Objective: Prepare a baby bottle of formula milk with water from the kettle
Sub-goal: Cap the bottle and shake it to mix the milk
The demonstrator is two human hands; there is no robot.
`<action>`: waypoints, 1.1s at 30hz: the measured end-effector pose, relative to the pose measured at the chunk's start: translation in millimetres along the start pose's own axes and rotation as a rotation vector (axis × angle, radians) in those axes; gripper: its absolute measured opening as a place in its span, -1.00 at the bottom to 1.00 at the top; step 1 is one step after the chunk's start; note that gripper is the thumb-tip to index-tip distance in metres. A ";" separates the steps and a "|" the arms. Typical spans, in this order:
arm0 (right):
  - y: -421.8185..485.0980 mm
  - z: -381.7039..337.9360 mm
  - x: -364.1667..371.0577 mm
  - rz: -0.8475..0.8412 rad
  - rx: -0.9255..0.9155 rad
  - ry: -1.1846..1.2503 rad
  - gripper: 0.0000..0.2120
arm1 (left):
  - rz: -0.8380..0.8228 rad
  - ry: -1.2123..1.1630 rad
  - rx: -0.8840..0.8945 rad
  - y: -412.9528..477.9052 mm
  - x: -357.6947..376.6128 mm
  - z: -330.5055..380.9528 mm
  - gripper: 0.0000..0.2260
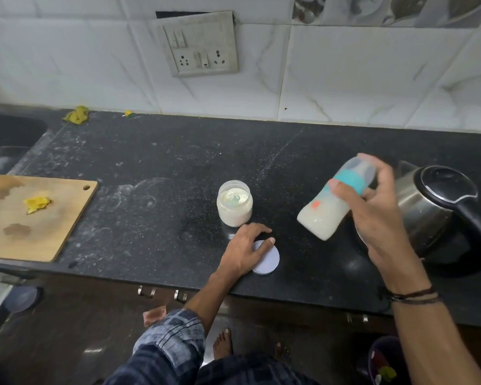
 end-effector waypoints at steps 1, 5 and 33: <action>1.1 -2.9 -4.3 0.080 -0.017 0.054 -0.38 | 0.004 -0.001 0.003 0.0 -0.5 0.8 -0.72; 2.2 -6.0 -12.5 0.221 -0.048 0.075 -0.32 | 0.008 0.004 -0.004 -0.1 -1.6 2.7 -0.73; 4.3 -0.4 -7.4 0.009 0.001 0.040 -0.44 | -0.008 -0.020 -0.010 0.0 0.1 -0.1 -0.71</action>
Point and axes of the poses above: each hand's wrist, its own y-axis towards the middle knuckle, its own x-axis out of the palm, z = x × y, the point moved 5 cm from there along y, towards the middle knuckle, and after that the axes turned 3 degrees about -x, right-handed, at the moved point
